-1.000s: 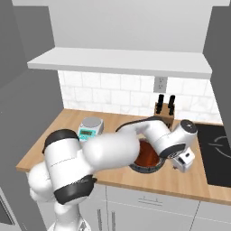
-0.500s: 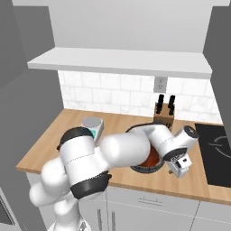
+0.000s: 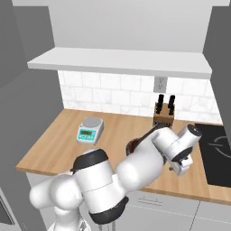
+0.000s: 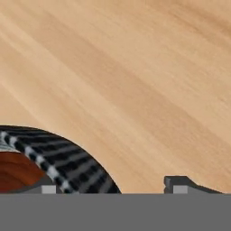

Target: Pick up the bowls on the counter and stack them on top of one another in the open cabinet. Place the smaller bowl on top of the larger bowl.

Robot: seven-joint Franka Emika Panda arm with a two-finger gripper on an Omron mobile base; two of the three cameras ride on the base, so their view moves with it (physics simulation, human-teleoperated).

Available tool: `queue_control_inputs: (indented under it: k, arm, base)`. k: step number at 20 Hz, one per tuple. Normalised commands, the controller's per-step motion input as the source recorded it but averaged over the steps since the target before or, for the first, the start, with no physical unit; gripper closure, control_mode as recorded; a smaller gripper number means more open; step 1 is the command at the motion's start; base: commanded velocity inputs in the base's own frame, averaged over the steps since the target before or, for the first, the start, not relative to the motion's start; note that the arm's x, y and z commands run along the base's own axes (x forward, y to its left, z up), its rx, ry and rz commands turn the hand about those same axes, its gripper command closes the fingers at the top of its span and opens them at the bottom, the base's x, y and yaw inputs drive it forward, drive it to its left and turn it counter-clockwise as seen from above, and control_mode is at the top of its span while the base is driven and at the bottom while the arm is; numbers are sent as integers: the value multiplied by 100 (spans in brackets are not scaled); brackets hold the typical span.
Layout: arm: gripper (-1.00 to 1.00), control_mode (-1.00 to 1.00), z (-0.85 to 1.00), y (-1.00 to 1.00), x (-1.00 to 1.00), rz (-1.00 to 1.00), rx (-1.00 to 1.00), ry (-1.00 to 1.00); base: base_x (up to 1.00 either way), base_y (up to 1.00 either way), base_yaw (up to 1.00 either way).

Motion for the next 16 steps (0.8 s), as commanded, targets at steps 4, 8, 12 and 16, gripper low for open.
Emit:
queue_control_inputs:
  k: [4,8,12,16]
  arm:
    - [100,-100,0,0,0,-1,0,0]
    - [100,-100,8,3,0,-2,0,-3]
    - [100,-100,71,49,-2,-9,-3,-26]
    - [100,-100,100,86,0,-10,-8,-34]
  base:
    - [0,0,0]
    - [0,0,0]
    - [0,0,0]
    - [0,0,0]
